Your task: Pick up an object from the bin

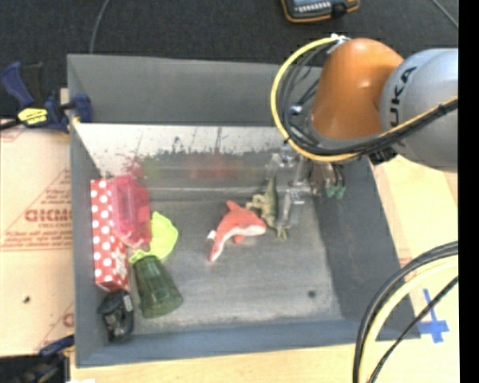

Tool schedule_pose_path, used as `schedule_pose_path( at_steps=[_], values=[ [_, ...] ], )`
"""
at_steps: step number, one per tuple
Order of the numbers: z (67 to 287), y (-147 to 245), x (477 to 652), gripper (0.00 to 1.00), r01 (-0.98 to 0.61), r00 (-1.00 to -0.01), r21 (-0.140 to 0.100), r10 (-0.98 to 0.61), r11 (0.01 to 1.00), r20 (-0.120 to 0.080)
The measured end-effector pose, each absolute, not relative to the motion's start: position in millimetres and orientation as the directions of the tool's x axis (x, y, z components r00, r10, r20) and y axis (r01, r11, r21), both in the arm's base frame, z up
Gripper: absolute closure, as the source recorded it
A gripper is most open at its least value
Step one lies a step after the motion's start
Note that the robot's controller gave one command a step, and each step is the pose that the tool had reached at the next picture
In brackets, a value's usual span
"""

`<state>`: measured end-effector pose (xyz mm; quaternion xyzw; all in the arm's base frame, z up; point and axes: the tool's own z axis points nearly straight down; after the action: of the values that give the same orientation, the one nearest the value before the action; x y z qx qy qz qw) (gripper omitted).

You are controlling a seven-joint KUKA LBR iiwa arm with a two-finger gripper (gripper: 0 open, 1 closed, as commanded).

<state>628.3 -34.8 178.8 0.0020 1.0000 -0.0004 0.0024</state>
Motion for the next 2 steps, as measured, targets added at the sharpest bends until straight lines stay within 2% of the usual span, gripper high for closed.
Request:
schedule_pose_path(
  at_steps=[1, 2],
  values=[
    [160.3, 1.4, 624.6, 0.00, -0.368, -0.930, -0.001, -0.368, 0.930, -0.004],
    [132.6, 6.4, 638.3, 0.00, -0.617, -0.787, -0.006, -0.617, 0.787, -0.006]
  ],
)
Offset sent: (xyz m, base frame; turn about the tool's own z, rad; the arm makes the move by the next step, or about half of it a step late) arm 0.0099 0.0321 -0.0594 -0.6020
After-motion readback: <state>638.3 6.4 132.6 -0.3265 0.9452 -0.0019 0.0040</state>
